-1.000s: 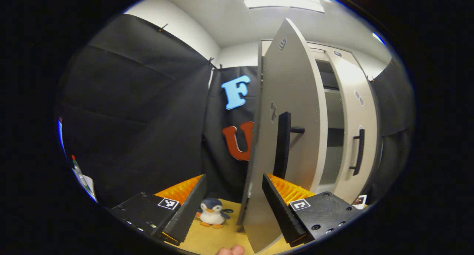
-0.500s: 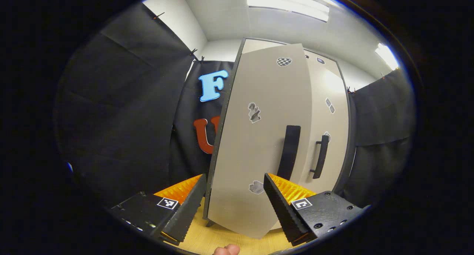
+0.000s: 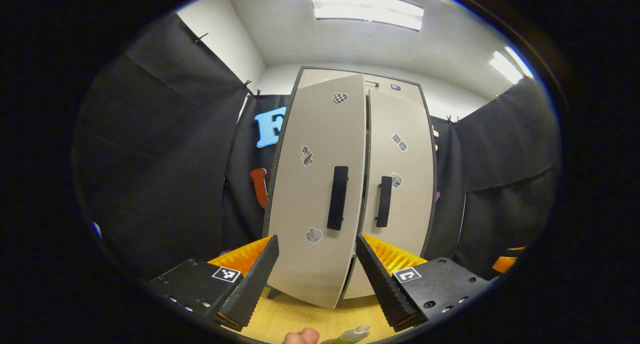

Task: Grasp the bottle in the cabinet with the left hand and place it on the coaster, then close the right door with the right hand and the left door with the left hand.

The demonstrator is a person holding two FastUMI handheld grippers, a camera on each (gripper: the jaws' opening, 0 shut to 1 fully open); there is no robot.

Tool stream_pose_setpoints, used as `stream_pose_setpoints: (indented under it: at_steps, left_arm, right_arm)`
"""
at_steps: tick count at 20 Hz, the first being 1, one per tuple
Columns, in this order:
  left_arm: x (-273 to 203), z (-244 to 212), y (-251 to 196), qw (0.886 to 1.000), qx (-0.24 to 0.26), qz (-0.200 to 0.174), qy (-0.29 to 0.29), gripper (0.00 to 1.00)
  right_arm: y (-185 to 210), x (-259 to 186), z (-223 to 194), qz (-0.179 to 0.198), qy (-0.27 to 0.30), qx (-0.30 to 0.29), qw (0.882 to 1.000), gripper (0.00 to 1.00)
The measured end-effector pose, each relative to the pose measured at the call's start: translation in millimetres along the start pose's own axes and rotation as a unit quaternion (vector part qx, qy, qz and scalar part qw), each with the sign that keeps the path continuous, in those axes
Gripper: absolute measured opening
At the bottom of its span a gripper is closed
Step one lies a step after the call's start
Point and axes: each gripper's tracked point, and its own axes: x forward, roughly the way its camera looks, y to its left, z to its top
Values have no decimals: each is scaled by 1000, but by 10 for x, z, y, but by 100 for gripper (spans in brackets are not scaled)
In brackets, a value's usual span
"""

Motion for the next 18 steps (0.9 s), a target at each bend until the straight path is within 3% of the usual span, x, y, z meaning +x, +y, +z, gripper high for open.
stream_pose_setpoints:
  at_steps: [2,3,4,6,7,11,14,17,18]
  left_arm:
    - [-192,-231,-175,1000,-14,-2,2,99]
    - [-266,-322,-227,1000,-14,0,3,95]
    - [-315,-403,-237,1000,-3,6,3,99]
    - [-445,-547,-225,999,32,29,12,95]
    - [-503,-602,-264,999,40,32,15,95]
    - [-644,-896,-721,998,20,-39,50,99]
    - [-662,-912,-730,997,18,-47,60,95]
    - [-598,-881,-729,997,23,-46,52,95]
    - [-577,-865,-726,997,24,-46,50,99]
  right_arm:
    - [66,60,1,5,-6,-8,1000,94]
    - [116,96,-46,9,-2,-9,1000,98]
    - [158,107,-92,14,1,-7,1000,98]
    - [239,74,-167,19,5,-5,1000,94]
    - [245,61,-229,17,11,-9,1000,98]
    - [350,-5,-347,38,30,-23,999,99]
    - [331,-3,-298,35,24,-28,999,94]
    - [357,47,-289,39,22,-17,999,98]
    - [368,56,-296,40,23,-12,999,99]
